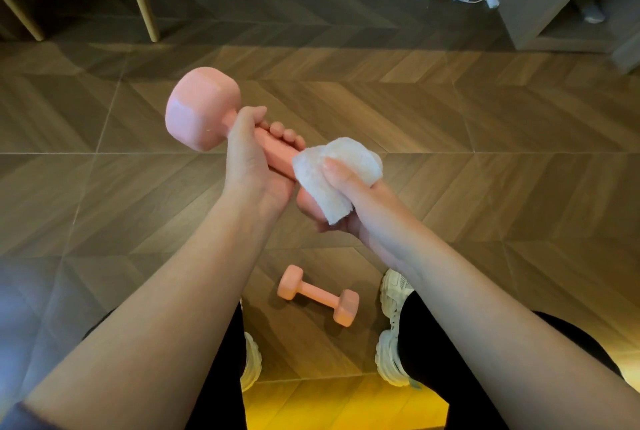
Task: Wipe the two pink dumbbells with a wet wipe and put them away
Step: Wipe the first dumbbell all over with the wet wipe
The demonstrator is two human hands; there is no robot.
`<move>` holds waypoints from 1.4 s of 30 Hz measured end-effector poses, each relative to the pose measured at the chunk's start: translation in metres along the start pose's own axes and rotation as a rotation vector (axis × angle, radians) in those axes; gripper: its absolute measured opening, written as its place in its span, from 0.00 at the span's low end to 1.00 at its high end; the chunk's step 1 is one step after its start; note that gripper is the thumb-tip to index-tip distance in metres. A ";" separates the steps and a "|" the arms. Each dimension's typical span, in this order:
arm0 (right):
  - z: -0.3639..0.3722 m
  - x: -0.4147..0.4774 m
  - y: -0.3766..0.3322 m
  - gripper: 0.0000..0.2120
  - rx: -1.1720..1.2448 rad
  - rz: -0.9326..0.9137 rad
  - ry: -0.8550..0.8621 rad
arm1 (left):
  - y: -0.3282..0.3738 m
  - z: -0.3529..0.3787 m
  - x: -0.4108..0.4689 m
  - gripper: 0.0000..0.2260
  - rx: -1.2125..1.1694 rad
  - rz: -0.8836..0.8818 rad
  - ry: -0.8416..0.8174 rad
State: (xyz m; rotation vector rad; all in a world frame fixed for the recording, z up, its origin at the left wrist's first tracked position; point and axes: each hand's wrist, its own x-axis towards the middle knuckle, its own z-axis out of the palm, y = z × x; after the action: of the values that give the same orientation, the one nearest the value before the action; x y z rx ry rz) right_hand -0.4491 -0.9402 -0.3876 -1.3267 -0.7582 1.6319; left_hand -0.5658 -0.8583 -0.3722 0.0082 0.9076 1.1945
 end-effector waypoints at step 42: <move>0.005 -0.005 -0.001 0.25 0.059 0.045 -0.011 | 0.002 -0.001 -0.001 0.14 0.037 0.011 -0.010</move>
State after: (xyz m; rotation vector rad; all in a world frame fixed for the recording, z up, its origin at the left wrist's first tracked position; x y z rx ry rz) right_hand -0.4540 -0.9435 -0.3834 -1.3031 -0.6861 1.6856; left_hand -0.5683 -0.8587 -0.3710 0.0489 0.9223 1.1865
